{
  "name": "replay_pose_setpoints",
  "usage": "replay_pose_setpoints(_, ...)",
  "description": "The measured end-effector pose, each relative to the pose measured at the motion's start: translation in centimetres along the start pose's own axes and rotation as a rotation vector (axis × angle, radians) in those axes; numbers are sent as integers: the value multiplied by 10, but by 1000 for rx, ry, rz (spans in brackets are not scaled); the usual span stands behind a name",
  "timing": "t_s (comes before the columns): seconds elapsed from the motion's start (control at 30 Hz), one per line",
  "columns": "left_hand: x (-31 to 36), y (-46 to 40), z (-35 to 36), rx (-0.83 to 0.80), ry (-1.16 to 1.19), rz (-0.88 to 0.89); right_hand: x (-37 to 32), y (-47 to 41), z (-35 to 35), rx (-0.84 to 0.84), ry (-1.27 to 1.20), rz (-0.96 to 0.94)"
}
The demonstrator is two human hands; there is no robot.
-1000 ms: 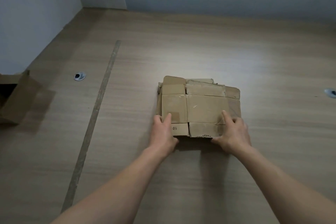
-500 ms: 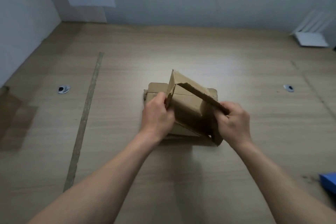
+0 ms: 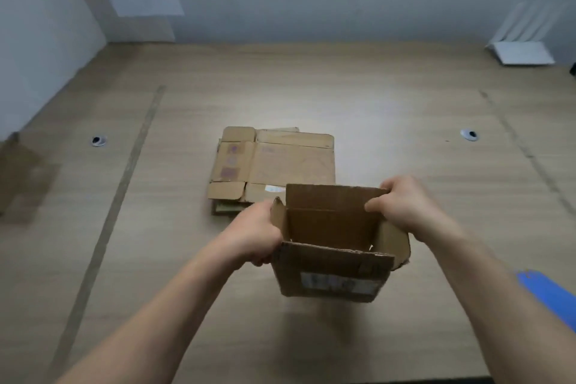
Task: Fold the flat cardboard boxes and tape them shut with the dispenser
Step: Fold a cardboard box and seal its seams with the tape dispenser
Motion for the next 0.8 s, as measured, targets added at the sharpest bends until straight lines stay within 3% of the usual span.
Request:
replay_pose_setpoints(0.13,-10,16,48,157,-93,-85,46,17,28,-51,-81,9)
replay_pose_setpoints(0.23,-12,25,59,300,-140,-66,74,28,25,90,-278,75)
replay_pose_setpoints(0.4,-10,39,66,405,-181,-20,88,39,26,70,-256,69)
replay_pose_setpoints(0.47,-11,39,65,364,-232,28,86,41,30,84,-236,63)
replay_pose_setpoints(0.67,-9,30,53,31,-265,199,69,37,32,189,-264,112)
replay_pose_setpoints(0.8,-5,21,58,-45,-323,269,58,41,39,213,-265,58)
Point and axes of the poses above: each hand's wrist, its own y-axis away from the middle knuckle, its own z-axis out of the palm, x = y × z, the point moved 2 cm from there along -y, towards the middle knuckle, and after that the axes turned 6 degrees about x, right-handed, at the moved point
